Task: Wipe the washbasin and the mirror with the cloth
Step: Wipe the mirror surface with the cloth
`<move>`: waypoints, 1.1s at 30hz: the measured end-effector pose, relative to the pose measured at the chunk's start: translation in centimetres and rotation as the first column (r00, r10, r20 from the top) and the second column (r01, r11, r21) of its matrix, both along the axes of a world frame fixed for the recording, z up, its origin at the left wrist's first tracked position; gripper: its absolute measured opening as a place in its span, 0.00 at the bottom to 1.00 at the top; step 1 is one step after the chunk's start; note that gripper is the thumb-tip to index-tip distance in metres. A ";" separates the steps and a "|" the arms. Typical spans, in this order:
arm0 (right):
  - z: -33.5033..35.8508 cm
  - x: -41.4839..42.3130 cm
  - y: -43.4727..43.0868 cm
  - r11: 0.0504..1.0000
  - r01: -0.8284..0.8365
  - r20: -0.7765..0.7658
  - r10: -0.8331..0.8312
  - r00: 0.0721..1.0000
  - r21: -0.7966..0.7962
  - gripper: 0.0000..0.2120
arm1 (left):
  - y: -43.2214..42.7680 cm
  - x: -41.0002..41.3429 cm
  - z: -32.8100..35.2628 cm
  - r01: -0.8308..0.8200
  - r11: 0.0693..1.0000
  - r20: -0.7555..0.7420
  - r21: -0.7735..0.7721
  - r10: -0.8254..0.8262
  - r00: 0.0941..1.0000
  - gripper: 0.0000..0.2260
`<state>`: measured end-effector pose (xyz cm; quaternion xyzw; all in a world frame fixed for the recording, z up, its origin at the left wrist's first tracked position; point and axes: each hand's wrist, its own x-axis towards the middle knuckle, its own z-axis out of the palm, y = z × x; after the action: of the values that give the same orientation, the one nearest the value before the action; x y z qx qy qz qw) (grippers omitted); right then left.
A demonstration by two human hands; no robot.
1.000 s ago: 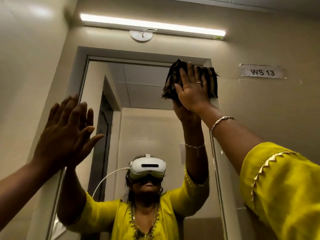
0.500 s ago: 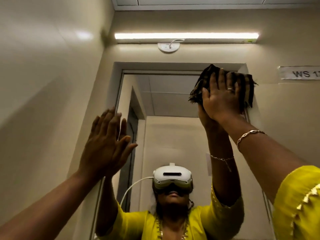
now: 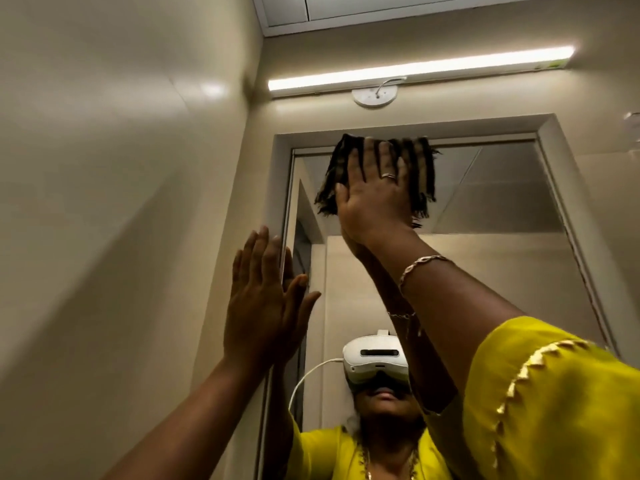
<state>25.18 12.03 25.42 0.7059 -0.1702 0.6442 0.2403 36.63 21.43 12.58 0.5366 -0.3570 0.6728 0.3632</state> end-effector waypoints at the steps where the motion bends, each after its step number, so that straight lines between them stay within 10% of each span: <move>1: 0.0 0.7 0.7 1.000 -0.009 -0.014 0.009 1.000 -0.006 0.27 | -0.1 0.1 0.0 0.003 1.000 0.001 -0.003 -0.003 1.000 0.31; 19: 0.0 1.9 2.8 0.979 -0.055 -0.294 -0.005 0.956 -0.196 0.26 | 0.3 -0.7 -0.1 -0.047 0.999 0.027 0.008 0.047 0.999 0.31; 33: -0.9 -4.5 -3.9 0.986 -0.016 -0.180 -0.015 0.983 -0.169 0.26 | 0.3 -0.4 0.0 -0.195 0.977 -0.011 0.086 0.197 0.980 0.36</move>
<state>20.73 8.14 24.55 0.7385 -0.0922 0.5896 0.3139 36.23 21.77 12.54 0.5905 -0.3270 0.6845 0.2755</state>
